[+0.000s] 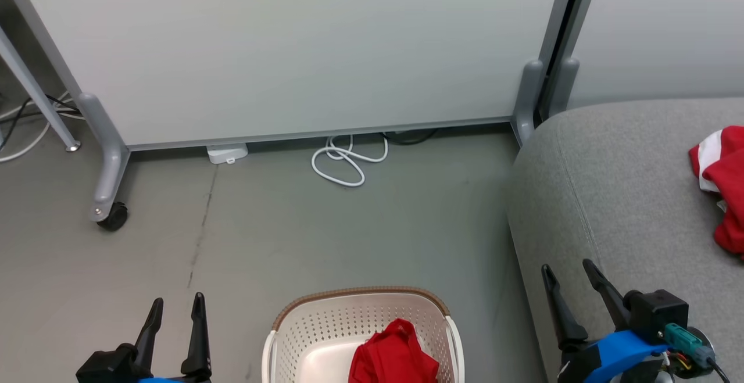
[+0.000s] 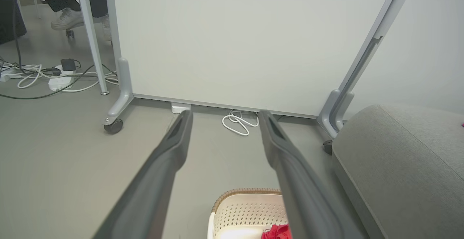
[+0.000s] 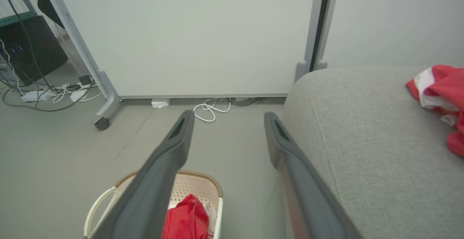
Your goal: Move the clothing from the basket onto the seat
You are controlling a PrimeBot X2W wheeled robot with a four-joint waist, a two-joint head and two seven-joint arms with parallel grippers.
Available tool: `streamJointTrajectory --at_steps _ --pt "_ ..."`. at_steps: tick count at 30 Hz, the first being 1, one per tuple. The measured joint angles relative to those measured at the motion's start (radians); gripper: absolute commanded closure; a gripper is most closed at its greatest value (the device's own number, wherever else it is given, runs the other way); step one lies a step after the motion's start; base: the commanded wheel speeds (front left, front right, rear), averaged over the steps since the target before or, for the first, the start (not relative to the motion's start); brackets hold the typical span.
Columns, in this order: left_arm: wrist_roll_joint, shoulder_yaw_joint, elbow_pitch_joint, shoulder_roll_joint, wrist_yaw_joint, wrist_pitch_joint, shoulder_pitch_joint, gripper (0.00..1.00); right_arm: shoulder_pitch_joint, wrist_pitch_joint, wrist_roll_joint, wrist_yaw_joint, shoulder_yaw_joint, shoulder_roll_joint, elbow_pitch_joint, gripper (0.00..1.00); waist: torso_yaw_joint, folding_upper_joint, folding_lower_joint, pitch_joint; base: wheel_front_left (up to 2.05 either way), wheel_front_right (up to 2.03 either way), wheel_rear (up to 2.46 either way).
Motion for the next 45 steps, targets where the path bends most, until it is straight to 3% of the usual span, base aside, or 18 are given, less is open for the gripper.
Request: streamJointTrajectory --at_steps 12,22,31,38,45 --pt "-0.002 -0.055 0.089 0.018 -0.008 -0.001 -0.107 0.00 -0.095 0.000 -0.019 0.000 0.108 0.001 -0.070 0.00 -0.112 0.0000 0.0002 0.176 0.00 0.00 0.00" --pt "-0.092 -0.176 0.345 0.038 -0.009 0.006 -0.321 0.00 -0.220 -0.022 -0.002 0.000 0.244 0.000 -0.109 0.00 -0.280 -0.0001 0.0003 0.426 0.00 0.00 0.00" --pt "-0.149 -0.221 0.548 0.071 -0.009 0.039 -0.498 0.00 -0.292 -0.078 0.032 0.000 0.332 0.000 -0.127 0.00 -0.404 -0.0001 0.0003 0.617 0.00 0.00 0.00" --pt "-0.149 -0.245 0.653 0.107 -0.009 0.043 -0.587 0.00 -0.310 -0.116 0.066 0.000 0.366 0.000 -0.122 0.00 -0.470 -0.0001 0.0003 0.733 0.00 0.00 0.00" --pt "-0.171 -0.307 0.696 0.136 -0.013 0.111 -0.643 0.00 -0.328 -0.155 0.097 0.000 0.384 0.000 -0.113 0.00 -0.510 -0.0001 0.0002 0.806 0.00 0.00 0.00"
